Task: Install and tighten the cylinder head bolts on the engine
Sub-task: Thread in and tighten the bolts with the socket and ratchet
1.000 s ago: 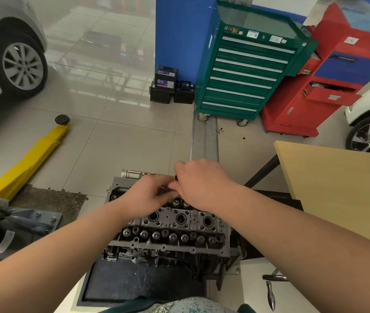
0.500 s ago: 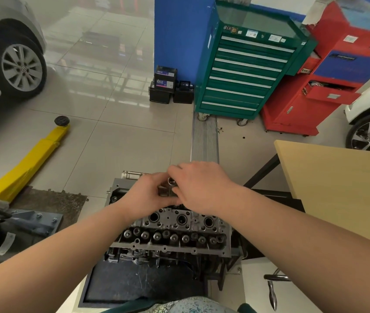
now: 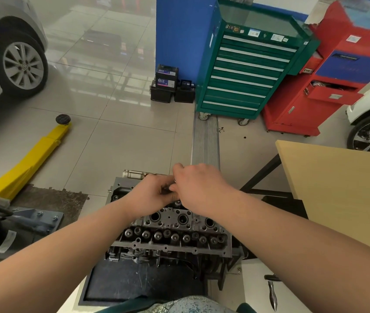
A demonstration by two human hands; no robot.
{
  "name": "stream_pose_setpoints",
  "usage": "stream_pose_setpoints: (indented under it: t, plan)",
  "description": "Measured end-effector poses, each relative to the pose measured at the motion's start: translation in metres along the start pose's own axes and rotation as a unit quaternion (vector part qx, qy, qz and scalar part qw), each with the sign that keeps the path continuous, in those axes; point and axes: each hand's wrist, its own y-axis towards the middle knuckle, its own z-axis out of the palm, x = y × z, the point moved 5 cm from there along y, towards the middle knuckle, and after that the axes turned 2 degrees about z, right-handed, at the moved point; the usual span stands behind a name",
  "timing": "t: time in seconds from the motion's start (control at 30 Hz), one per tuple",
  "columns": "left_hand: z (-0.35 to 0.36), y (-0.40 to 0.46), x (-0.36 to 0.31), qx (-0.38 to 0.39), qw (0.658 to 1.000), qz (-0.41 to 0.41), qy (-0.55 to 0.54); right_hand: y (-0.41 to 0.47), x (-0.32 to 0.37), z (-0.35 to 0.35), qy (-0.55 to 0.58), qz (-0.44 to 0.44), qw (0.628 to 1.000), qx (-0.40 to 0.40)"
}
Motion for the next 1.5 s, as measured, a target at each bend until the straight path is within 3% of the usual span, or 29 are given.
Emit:
stream_pose_setpoints:
  t: [0.2,0.37,0.53,0.6,0.67,0.77,0.87,1.0,1.4,1.5]
  plan:
    - [0.01,-0.011,0.007,-0.115,0.992,0.016,0.046,0.0,0.004,-0.001,-0.038,0.029,0.999,-0.022]
    - [0.007,-0.007,-0.002,-0.052,0.993,0.05,0.093,-0.005,0.005,-0.006,0.011,-0.052,0.998,0.027]
    - [0.001,-0.009,0.007,0.005,0.995,0.055,0.08,-0.006,0.007,-0.006,0.021,-0.024,0.999,0.023]
    - [-0.003,-0.023,0.025,-0.002,0.989,0.045,0.138,-0.007,0.01,-0.013,0.043,-0.028,0.999,0.003]
    - [-0.014,-0.047,0.051,-0.044,0.974,-0.007,0.223,-0.007,0.015,-0.028,0.068,-0.038,0.996,-0.048]
    - [-0.031,-0.093,0.095,-0.108,0.951,-0.125,0.262,-0.003,0.022,-0.053,0.098,-0.051,0.988,-0.111]
    - [-0.031,-0.121,0.126,-0.067,0.942,-0.184,0.274,0.005,0.034,-0.063,0.11,-0.058,0.985,-0.122]
    - [-0.021,-0.129,0.147,-0.007,0.944,-0.184,0.273,0.015,0.05,-0.052,0.116,-0.054,0.988,-0.09]
    - [-0.018,-0.122,0.143,0.017,0.943,-0.189,0.272,0.026,0.06,-0.027,0.072,-0.011,0.996,-0.046]
    - [-0.023,-0.11,0.129,0.005,0.939,-0.144,0.311,0.027,0.063,-0.027,0.074,0.0,0.996,-0.051]
